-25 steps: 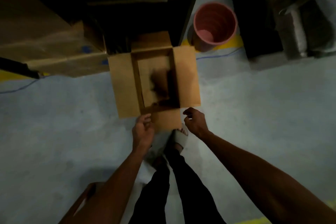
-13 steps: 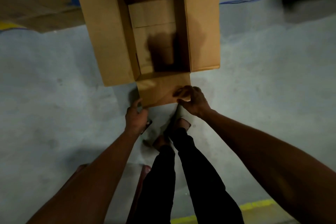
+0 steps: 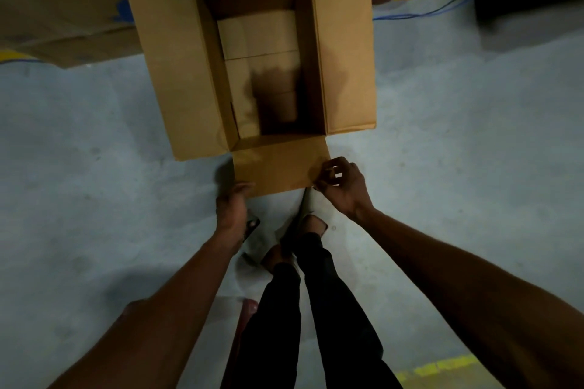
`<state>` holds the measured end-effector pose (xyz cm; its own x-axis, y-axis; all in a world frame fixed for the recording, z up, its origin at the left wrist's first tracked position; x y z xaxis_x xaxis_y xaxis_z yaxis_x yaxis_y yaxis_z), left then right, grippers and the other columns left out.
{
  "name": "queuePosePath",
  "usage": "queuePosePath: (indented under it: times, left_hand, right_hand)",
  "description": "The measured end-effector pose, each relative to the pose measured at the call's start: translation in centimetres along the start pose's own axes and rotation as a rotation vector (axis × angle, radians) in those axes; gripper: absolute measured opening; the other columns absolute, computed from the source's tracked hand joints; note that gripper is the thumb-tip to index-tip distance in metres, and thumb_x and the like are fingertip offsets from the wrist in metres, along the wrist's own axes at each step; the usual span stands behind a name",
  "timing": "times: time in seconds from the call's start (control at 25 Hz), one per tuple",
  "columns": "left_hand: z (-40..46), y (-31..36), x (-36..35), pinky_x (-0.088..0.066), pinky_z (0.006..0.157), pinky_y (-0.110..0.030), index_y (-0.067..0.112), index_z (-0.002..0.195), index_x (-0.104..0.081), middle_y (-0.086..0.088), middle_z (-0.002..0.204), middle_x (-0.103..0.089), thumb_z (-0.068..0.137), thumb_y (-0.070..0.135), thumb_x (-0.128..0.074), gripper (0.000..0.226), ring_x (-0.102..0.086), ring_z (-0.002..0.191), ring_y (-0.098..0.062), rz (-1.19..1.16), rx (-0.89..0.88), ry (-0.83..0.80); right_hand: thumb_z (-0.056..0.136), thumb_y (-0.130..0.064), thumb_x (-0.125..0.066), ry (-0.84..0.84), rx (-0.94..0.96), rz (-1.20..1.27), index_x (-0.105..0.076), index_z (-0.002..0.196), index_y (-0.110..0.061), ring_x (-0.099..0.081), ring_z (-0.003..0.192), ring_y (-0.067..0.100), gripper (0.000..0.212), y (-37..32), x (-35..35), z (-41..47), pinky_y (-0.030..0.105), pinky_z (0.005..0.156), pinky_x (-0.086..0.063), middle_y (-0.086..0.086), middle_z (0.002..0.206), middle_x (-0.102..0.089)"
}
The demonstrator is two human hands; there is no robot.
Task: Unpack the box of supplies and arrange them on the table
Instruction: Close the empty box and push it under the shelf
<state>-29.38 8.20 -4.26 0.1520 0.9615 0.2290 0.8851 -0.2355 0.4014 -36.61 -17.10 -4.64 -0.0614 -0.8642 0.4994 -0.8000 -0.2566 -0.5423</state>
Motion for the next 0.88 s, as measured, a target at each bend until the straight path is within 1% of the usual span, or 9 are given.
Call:
queuePosePath:
  times: [0.12,0.2,0.32,0.4,0.48,0.6,0.68,0.76,0.88]
  left_hand:
    - [-0.8,1.4,0.4,-0.053,0.091,-0.053,0.024,0.105,-0.046,-0.015,0.13,-0.054,0.098,0.016,-0.048,0.011,-0.058,0.115,-0.037,-0.183,-0.08,0.061]
    - [-1.0,2.6,0.3,-0.055,0.079,-0.043,0.026,0.113,-0.035,-0.016,0.134,-0.051,0.1,0.023,-0.048,0.019,-0.062,0.112,-0.038,-0.241,-0.145,0.046]
    - [-1.1,5.0,-0.3,-0.054,0.08,-0.036,0.027,0.124,-0.03,-0.015,0.134,-0.055,0.1,0.032,-0.05,0.032,-0.063,0.114,-0.031,-0.272,-0.234,0.008]
    - [-0.7,6.5,-0.8,-0.052,0.083,-0.036,0.027,0.125,-0.031,-0.011,0.133,-0.057,0.099,0.034,-0.051,0.033,-0.06,0.117,-0.029,-0.241,-0.289,-0.011]
    - [-0.1,7.8,-1.4,-0.052,0.087,-0.038,0.026,0.125,-0.039,-0.006,0.131,-0.056,0.093,0.041,-0.052,0.038,-0.057,0.121,-0.027,-0.143,-0.348,-0.034]
    - [1.2,8.7,-2.4,-0.041,0.109,-0.043,0.025,0.14,-0.044,-0.001,0.142,-0.051,0.093,0.05,-0.045,0.053,-0.049,0.129,-0.02,0.159,-0.441,-0.054]
    - [2.0,8.9,-3.3,-0.034,0.115,-0.04,0.028,0.145,-0.043,0.002,0.15,-0.045,0.092,0.055,-0.038,0.059,-0.043,0.135,-0.017,0.331,-0.491,-0.095]
    - [3.0,9.0,-4.0,-0.031,0.117,-0.039,0.023,0.147,-0.042,-0.001,0.154,-0.04,0.092,0.053,-0.034,0.063,-0.037,0.141,-0.017,0.47,-0.534,-0.158]
    - [5.0,8.9,-4.8,-0.027,0.12,-0.041,0.013,0.147,-0.041,-0.007,0.156,-0.035,0.099,0.04,-0.035,0.055,-0.03,0.145,-0.021,0.699,-0.56,-0.197]
  right_hand:
    - [0.082,-0.028,-0.074,0.115,0.042,0.157,-0.054,0.111,-0.026,-0.067,0.083,0.011,0.035,-1.6,1.2,-0.3,0.027,0.067,-0.061,0.004,0.104,-0.063]
    - [0.094,-0.031,-0.063,0.194,0.072,0.252,-0.047,0.119,-0.018,-0.067,0.078,0.009,0.032,-3.3,1.9,-0.5,0.019,0.057,-0.057,0.006,0.1,-0.066]
    - [0.101,-0.038,-0.047,0.301,0.144,0.354,-0.037,0.121,-0.018,-0.069,0.078,0.015,0.03,-5.7,2.7,-0.1,0.028,0.065,-0.06,0.003,0.093,-0.067]
    - [0.103,-0.033,-0.045,0.302,0.218,0.325,-0.035,0.122,-0.013,-0.069,0.084,0.017,0.03,-7.2,2.4,0.4,0.023,0.07,-0.058,0.001,0.1,-0.064]
    - [0.103,-0.024,-0.046,0.251,0.278,0.212,-0.039,0.126,-0.007,-0.066,0.096,0.019,0.029,-8.4,1.5,1.1,0.023,0.075,-0.055,0.002,0.111,-0.063]
    - [0.097,-0.015,-0.053,0.134,0.392,-0.026,-0.044,0.135,-0.007,-0.063,0.107,0.027,0.039,-9.4,-0.1,3.1,0.039,0.085,-0.056,0.011,0.127,-0.061]
    - [0.092,-0.013,-0.057,0.035,0.484,-0.22,-0.042,0.141,-0.003,-0.057,0.119,0.035,0.052,-9.3,-1.5,4.7,0.043,0.094,-0.054,0.017,0.141,-0.05]
    - [0.09,-0.01,-0.06,-0.041,0.533,-0.333,-0.039,0.144,-0.001,-0.05,0.127,0.037,0.058,-9.3,-2.2,5.8,0.04,0.097,-0.053,0.019,0.149,-0.04]
    - [0.088,-0.003,-0.06,-0.115,0.567,-0.41,-0.045,0.14,-0.001,-0.049,0.128,0.038,0.054,-9.3,-2.5,7.4,0.04,0.096,-0.053,0.018,0.148,-0.04]
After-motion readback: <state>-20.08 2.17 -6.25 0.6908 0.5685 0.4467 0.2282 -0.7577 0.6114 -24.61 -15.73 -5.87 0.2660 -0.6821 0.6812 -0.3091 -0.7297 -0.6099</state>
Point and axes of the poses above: each hand's wrist, its own z-axis towards the middle knuckle, its own x-axis out of the back of the hand, y = z × x, the point moved 7 cm from there along z, towards the middle knuckle
